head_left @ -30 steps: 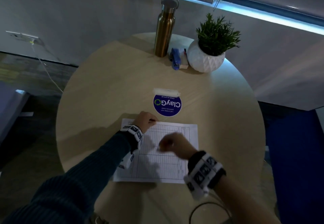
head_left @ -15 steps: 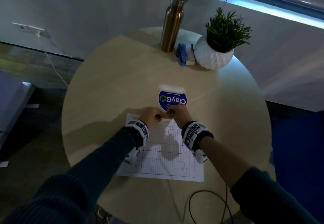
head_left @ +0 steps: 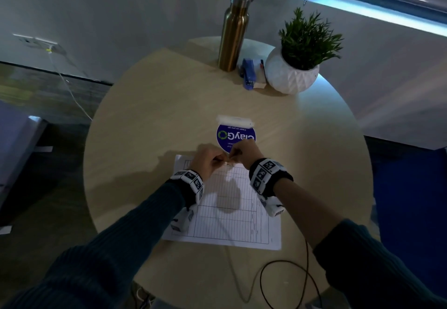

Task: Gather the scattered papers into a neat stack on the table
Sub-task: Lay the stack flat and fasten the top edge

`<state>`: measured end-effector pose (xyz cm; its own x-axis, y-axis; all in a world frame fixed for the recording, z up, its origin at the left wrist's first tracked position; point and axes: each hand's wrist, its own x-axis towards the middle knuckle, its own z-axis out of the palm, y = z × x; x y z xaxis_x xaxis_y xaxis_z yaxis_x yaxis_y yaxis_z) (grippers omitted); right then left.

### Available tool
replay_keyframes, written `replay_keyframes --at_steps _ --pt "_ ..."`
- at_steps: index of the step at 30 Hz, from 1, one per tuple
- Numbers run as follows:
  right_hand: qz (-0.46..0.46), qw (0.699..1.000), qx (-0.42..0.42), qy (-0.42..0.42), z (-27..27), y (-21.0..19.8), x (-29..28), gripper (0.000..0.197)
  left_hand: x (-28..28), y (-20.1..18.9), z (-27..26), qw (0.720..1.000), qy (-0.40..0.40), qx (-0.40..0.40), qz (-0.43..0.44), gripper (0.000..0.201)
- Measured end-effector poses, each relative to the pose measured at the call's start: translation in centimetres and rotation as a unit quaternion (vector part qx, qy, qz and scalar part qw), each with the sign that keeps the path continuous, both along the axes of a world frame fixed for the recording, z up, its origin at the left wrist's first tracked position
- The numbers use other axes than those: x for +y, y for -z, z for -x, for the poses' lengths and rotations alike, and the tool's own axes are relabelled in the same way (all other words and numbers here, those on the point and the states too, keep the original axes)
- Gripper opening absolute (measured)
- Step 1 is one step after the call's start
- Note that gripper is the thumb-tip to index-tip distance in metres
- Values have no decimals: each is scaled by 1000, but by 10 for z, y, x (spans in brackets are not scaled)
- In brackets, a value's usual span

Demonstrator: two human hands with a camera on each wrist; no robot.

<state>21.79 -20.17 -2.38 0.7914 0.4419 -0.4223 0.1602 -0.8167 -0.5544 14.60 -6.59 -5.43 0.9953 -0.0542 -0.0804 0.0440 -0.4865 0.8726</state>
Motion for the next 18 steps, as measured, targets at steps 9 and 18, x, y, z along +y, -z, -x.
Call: replay_keyframes --at_steps 9,18 --pt "-99 995 9 32 31 11 -19 14 8 8 -6 996 -62 65 -2 7" --pt "-158 982 -33 100 36 22 -29 30 2 1 -7 999 -19 41 -4 7"
